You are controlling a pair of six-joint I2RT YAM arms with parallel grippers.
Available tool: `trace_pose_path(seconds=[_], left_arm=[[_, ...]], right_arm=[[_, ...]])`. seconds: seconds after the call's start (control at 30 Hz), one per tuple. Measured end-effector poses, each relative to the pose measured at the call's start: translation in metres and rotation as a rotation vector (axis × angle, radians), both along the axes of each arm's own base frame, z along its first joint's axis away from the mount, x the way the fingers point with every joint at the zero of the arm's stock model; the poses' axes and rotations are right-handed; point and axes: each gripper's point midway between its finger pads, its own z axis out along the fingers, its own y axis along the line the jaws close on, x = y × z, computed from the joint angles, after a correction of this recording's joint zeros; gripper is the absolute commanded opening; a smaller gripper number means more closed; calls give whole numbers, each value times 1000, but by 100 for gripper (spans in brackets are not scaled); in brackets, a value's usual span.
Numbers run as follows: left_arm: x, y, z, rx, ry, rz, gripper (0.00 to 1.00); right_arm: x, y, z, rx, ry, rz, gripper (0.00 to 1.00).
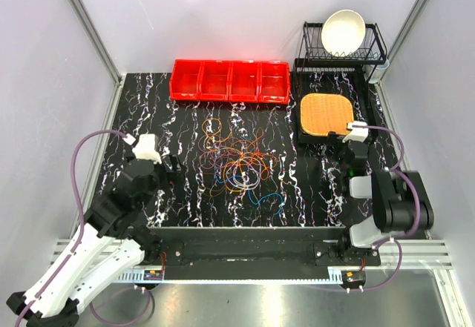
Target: Untangle the cables
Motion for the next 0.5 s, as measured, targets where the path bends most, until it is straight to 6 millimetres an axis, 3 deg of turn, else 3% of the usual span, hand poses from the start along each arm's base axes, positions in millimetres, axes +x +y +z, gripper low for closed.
trace_pose_path(seconds=[0.07,0.13,0.27,0.3,0.33,0.4,0.5], left_arm=[[-1,1,4,-11,-17,0,99],[-1,1,4,-13,-19,0,99],[-1,0,1,-3,-6,-5,99],[-1,0,1,-2,-4,-6,99],[0,-1,0,1,0,-7,99],[0,-1,0,2,2,-7,99],[-1,0,1,-3,-6,-7,99]], right_arm=[[-5,4,17,13,-5,6,100],[-4,10,58,82,-30,-3,100],[4,40,192,288,-211,98,100],[-1,50,211,337,-243,140,100],[-8,63,222,402,-253,196,100],[-19,88,223,510,-209,302,100],[-22,122,180,663,13,382,100]])
